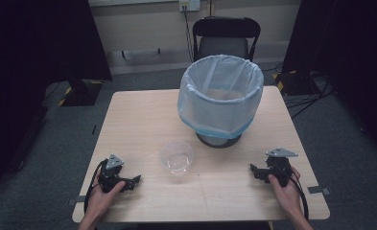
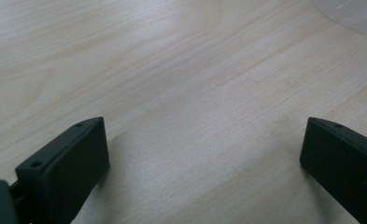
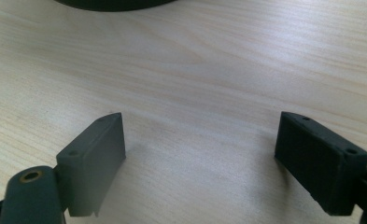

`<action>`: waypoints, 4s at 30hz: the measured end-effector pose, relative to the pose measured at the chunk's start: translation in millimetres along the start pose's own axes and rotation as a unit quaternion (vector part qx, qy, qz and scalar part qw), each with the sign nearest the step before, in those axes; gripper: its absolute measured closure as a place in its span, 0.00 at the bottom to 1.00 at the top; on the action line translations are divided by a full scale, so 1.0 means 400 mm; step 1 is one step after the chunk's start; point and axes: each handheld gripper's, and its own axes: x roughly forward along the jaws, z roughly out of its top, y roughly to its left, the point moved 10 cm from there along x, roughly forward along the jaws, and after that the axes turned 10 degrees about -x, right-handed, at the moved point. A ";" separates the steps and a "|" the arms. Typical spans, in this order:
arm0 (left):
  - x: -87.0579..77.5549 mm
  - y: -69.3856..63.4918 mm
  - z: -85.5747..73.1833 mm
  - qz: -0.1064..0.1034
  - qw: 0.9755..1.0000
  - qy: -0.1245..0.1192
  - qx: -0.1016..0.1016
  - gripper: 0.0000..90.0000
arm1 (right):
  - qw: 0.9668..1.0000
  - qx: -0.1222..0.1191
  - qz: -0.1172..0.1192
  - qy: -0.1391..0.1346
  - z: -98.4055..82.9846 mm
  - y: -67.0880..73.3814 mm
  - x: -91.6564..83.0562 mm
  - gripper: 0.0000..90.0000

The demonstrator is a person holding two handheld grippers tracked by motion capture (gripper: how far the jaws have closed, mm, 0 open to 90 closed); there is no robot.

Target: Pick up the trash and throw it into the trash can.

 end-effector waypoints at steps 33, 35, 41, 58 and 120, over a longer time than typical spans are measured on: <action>-0.035 -0.150 0.272 -0.157 0.986 -0.052 -0.006 0.19 | 1.000 0.002 -0.004 0.002 0.002 0.001 0.004 0.15; -0.011 -0.156 0.288 -0.159 0.987 -0.038 -0.005 0.18 | 1.000 0.001 -0.004 0.001 0.003 0.000 0.004 0.15; 0.050 -0.181 0.309 -0.186 0.982 -0.013 -0.025 0.18 | 1.000 0.001 -0.004 0.001 0.003 0.001 0.004 0.15; 0.139 -0.302 0.260 -0.240 0.970 0.044 -0.007 0.10 | 1.000 0.002 -0.004 0.002 0.002 0.001 0.004 0.15; -0.088 -0.351 0.395 -0.283 0.952 -0.112 0.026 0.93 | 1.000 0.002 -0.004 0.002 0.002 0.001 0.004 0.15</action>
